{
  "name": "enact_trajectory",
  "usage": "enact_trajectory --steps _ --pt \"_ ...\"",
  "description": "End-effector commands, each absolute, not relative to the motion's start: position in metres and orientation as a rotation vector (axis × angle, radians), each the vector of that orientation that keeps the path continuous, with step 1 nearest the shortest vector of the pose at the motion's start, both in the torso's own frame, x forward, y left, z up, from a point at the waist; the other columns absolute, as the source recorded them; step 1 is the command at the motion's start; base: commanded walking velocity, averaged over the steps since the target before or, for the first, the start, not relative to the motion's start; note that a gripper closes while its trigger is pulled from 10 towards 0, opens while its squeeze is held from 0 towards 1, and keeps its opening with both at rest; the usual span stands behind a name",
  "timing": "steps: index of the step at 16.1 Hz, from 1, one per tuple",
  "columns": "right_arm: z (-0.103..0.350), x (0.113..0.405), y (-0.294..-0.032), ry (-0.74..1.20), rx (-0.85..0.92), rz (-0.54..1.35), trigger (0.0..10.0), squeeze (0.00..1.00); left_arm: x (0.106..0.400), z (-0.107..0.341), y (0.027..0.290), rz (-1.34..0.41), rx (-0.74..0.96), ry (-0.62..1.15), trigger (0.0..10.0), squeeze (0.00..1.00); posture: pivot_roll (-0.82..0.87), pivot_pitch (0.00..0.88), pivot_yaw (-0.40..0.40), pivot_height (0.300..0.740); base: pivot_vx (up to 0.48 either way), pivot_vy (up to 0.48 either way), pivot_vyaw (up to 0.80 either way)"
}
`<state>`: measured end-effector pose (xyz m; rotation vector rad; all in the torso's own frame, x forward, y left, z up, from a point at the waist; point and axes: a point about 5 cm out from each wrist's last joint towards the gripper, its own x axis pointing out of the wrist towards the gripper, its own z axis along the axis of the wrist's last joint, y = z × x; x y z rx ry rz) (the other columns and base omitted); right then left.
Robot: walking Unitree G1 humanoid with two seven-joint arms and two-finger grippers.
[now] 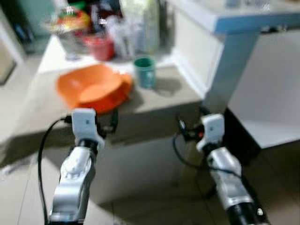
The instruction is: Setting the table
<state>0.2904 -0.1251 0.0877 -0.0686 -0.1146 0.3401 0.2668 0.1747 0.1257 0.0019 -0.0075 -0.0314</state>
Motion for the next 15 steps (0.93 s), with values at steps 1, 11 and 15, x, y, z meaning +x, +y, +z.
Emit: enact_trajectory --steps 1,11,15 --pt "0.088 0.288 -0.126 -0.120 -0.077 0.346 10.0 0.00 0.267 0.126 0.177 -0.016 0.007 -0.004 10.0 0.00 -0.09 0.000 0.062 0.740 0.000 0.000 0.00" --pt "0.084 0.284 -0.122 -0.111 -0.059 0.348 10.0 0.00 0.335 0.180 0.176 -0.039 -0.282 0.069 10.0 0.00 -0.10 0.000 0.071 0.740 0.000 0.000 0.00" --pt "0.083 0.278 -0.123 -0.108 -0.066 0.344 10.0 0.00 0.359 0.204 0.189 0.009 -0.303 0.121 10.0 0.00 -0.13 0.000 0.090 0.740 0.000 0.000 0.00"
